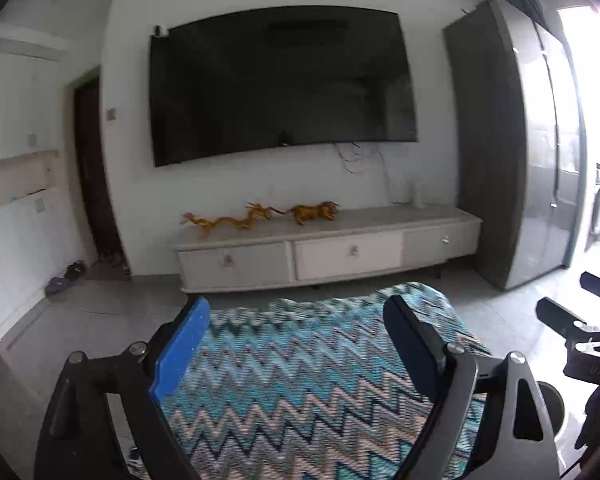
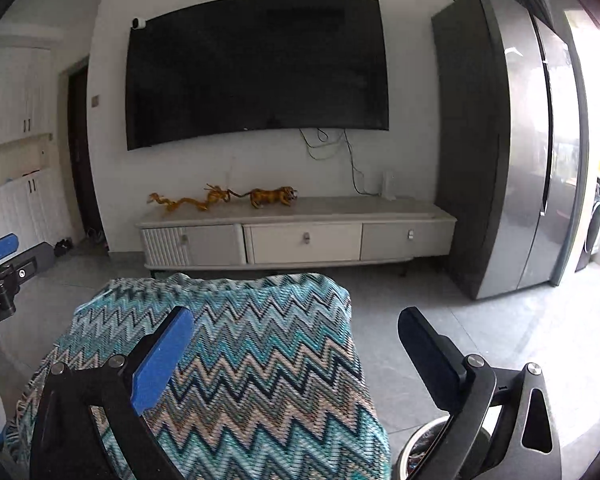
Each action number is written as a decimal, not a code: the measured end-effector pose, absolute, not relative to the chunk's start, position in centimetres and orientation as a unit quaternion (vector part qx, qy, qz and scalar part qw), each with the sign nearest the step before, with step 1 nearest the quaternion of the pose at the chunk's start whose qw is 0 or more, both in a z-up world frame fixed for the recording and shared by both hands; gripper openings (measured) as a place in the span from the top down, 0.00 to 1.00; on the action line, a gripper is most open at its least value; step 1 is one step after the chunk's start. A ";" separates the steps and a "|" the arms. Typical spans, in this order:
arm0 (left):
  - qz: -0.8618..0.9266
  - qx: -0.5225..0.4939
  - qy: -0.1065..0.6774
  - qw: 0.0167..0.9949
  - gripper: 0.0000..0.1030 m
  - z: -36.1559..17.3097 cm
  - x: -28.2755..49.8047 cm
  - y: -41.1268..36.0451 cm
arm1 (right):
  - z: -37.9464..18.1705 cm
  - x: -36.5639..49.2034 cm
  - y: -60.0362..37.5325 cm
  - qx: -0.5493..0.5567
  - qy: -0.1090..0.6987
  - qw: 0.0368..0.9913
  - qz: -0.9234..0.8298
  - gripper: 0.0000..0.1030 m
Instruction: Collect trash
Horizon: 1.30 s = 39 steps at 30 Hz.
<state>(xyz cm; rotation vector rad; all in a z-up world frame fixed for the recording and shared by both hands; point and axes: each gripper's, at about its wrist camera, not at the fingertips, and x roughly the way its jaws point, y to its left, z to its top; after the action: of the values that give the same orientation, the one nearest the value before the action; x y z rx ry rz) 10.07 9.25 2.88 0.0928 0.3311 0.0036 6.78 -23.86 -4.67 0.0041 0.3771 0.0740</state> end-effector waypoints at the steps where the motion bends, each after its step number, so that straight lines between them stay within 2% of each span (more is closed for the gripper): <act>1: 0.007 0.045 0.161 0.986 0.14 3.0 9.5 9.5 | -4.5 6.6 -23.4 -0.001 0.185 0.982 0.037 0.00; 3: 0.020 0.039 0.154 0.987 0.13 3.1 8.8 10.5 | -4.4 6.2 -22.5 -0.008 0.179 0.983 0.036 0.00; 5: 0.029 0.034 0.150 0.988 0.07 3.1 8.4 11.3 | -4.3 5.8 -21.8 -0.011 0.175 0.984 0.035 0.00; 17: 0.069 0.014 0.113 0.991 0.01 3.5 5.1 12.7 | -3.7 3.3 -20.7 -0.020 0.148 0.989 0.006 0.00; 39: 0.076 0.030 0.058 0.995 0.00 4.8 1.8 11.4 | -2.6 0.4 -21.9 -0.031 0.101 0.994 -0.033 0.00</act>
<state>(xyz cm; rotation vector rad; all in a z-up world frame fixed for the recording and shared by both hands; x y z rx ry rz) 1.84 11.37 4.82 0.0593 0.1153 0.1530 0.44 -21.85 -2.64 -0.0625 0.2016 -0.0651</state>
